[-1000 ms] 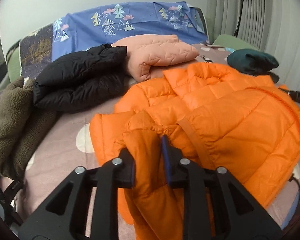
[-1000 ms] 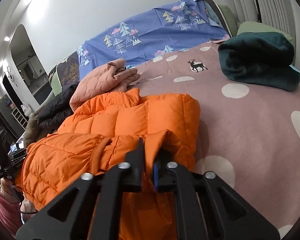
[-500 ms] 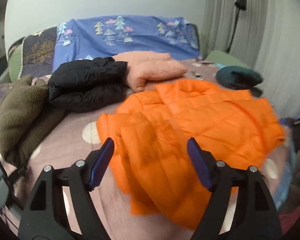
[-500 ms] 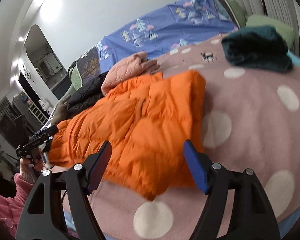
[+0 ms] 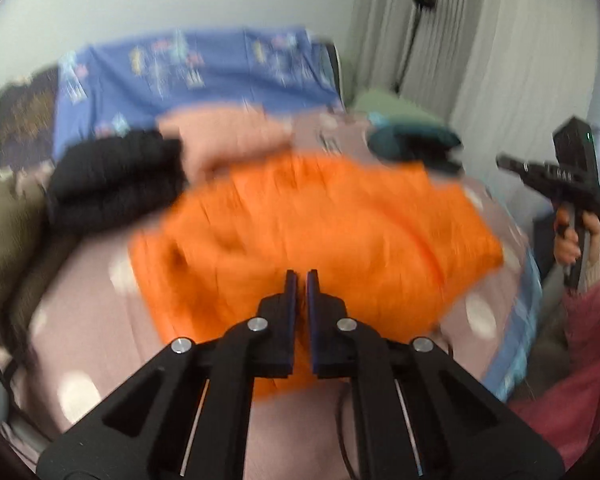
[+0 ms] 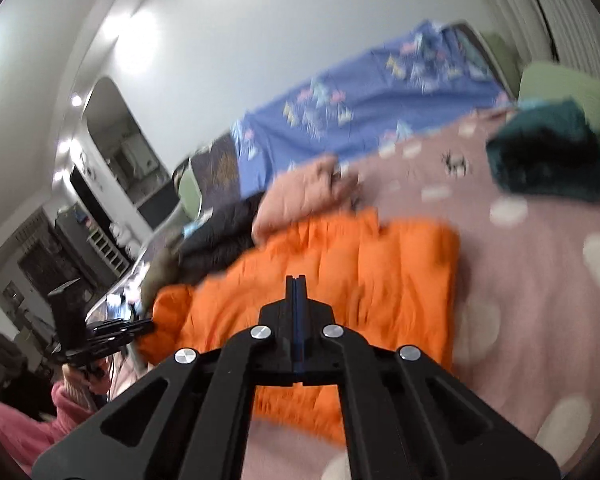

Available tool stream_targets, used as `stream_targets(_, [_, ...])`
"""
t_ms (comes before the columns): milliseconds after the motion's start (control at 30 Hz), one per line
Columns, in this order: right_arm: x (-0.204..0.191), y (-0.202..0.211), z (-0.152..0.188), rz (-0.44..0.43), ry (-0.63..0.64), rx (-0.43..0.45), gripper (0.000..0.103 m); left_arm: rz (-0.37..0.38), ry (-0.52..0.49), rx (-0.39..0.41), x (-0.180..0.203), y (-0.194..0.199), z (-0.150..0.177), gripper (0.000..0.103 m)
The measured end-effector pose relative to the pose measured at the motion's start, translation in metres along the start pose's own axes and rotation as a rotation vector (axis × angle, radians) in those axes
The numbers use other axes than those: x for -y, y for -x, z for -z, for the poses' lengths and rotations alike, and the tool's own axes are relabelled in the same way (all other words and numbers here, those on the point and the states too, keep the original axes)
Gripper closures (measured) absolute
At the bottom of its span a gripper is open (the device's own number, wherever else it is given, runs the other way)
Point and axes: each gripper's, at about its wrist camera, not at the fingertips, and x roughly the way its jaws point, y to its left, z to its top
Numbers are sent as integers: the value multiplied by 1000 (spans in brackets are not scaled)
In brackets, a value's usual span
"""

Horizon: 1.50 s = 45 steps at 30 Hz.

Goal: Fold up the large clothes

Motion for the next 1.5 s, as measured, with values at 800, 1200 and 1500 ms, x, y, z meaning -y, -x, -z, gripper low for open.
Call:
stream_targets(800, [-8,3,-17,-136,-34,20,97,111,152,22,-20,10,-15,98])
stream_targets(1200, [20,-92,-60,66,-43,-17,48,-194,219,26,-81,-66,-88,28])
stream_targets(1500, [-79,-29,68,-53,654,-163,47,-163,32,112,-41,14,-24,33])
